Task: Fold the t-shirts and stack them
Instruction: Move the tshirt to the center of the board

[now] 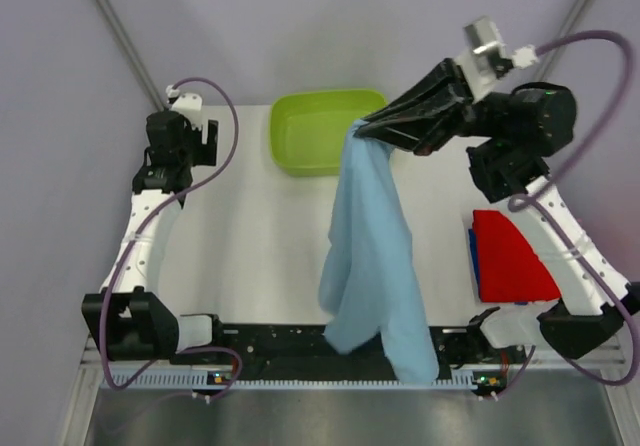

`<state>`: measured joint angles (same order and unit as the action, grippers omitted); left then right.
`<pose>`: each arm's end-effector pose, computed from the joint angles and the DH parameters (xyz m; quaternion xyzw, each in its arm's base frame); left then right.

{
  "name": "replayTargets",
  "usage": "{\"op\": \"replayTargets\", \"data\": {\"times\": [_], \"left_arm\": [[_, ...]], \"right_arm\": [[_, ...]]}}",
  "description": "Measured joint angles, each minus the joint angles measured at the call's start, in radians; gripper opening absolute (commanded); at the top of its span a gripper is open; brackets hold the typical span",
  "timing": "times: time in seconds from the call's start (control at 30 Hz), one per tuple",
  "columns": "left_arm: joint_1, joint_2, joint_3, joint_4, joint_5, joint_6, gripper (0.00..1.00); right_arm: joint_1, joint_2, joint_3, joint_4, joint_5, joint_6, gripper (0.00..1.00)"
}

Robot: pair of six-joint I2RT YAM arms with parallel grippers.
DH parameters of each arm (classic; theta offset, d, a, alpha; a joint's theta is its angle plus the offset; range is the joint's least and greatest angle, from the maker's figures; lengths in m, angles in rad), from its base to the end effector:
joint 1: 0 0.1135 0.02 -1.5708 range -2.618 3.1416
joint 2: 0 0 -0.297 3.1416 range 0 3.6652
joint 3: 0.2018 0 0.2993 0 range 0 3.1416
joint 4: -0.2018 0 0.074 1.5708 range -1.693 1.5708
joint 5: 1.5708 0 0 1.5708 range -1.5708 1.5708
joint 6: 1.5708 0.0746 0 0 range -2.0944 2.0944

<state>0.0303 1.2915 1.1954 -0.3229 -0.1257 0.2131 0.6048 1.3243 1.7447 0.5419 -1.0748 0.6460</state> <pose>0.3705 0.0206 0.3704 0.0423 0.8367 0.1183 0.5331 0.1711 0.1980 0.6658 -0.4830 0.2674 0.6041 0.5747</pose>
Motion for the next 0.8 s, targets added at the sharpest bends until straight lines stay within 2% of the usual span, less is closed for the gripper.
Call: {"op": "replayTargets", "data": {"times": [0.1,0.2,0.3,0.4,0.43,0.5,0.53,0.57,0.67,0.73,0.8], "left_arm": [[0.000,-0.011,0.005,-0.004,-0.005,0.004,0.89],[0.000,-0.016,0.007,-0.023,-0.005,0.011,0.87],[0.000,-0.025,0.007,-0.059,0.027,0.031,0.78],[-0.003,-0.041,0.008,-0.116,0.135,0.063,0.70],[-0.006,-0.047,0.008,-0.141,0.186,0.078,0.69],[-0.031,-0.055,0.009,-0.198,0.285,0.108,0.66],[-0.057,-0.057,0.009,-0.229,0.334,0.126,0.66],[-0.091,-0.058,0.010,-0.261,0.376,0.147,0.65],[-0.222,-0.056,0.009,-0.361,0.444,0.215,0.63],[-0.330,-0.056,0.007,-0.429,0.467,0.267,0.64],[-0.445,-0.060,-0.012,-0.486,0.487,0.320,0.73]], "right_arm": [[0.002,0.019,-0.111,-0.023,0.016,0.018,0.00],[0.000,0.073,-0.179,-0.230,0.134,-0.043,0.00],[-0.024,0.082,-0.274,-0.413,0.281,-0.105,0.00],[-0.086,0.050,-0.436,-0.504,0.385,-0.140,0.00],[-0.119,0.036,-0.499,-0.544,0.426,-0.155,0.09],[-0.176,0.030,-0.583,-0.626,0.520,-0.189,0.43],[-0.203,0.031,-0.616,-0.671,0.575,-0.205,0.54],[-0.221,0.033,-0.639,-0.710,0.618,-0.219,0.58],[-0.304,0.059,-0.660,-0.801,0.743,-0.240,0.59],[-0.343,0.073,-0.660,-0.836,0.811,-0.255,0.59],[-0.363,0.069,-0.660,-0.873,0.882,-0.280,0.59]]}}
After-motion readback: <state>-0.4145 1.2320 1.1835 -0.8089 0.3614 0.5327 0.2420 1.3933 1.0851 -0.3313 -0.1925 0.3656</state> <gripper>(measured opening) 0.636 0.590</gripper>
